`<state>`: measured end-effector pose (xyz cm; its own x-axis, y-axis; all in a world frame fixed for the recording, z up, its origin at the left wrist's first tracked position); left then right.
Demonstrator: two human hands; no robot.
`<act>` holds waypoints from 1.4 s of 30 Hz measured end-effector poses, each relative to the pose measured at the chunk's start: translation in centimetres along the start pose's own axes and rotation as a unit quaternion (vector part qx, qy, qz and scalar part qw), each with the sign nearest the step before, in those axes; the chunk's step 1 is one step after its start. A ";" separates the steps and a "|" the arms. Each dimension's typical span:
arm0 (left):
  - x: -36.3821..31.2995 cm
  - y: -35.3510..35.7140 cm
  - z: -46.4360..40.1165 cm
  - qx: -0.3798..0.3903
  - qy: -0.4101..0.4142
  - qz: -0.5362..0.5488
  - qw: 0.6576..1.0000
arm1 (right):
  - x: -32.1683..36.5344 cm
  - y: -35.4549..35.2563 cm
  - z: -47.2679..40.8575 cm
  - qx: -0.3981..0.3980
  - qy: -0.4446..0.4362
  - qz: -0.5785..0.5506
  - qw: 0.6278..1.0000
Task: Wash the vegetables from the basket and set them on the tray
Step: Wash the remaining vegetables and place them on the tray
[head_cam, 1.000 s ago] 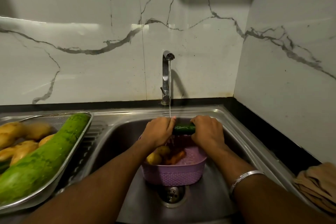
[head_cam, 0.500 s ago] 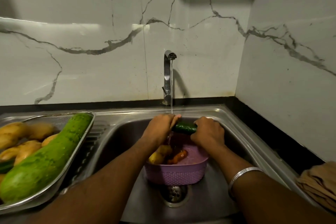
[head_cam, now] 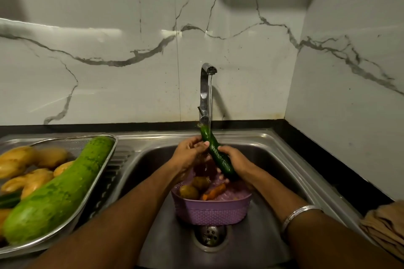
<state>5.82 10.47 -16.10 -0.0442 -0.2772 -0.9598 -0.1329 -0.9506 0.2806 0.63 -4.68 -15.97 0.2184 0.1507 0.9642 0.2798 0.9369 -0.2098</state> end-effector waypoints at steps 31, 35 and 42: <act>0.7 0.3 1.3 -0.064 0.231 -0.364 0.900 | 1.8 1.6 -0.5 -0.011 -0.033 -0.042 0.999; 0.3 0.3 1.2 -0.100 0.249 -0.353 0.896 | 0.7 1.7 0.1 -0.020 -0.014 -0.004 1.000; -0.1 -0.1 1.3 -0.134 0.250 -0.342 0.896 | 1.9 2.7 0.3 -0.028 -0.036 -0.024 0.999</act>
<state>4.57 10.76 -15.97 0.4155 0.4183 -0.8077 0.2857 -0.9031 -0.3207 1.52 -1.80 -14.61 0.1353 0.1298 0.9823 0.3409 0.9247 -0.1692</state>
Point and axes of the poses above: each hand's wrist, its own z-axis away from the middle knuckle, its own y-axis out of the palm, x = y × z, the point moved 2 cm from there along -z, towards the middle knuckle, and after that the axes turned 15 degrees about -x, right-handed, at the moved point
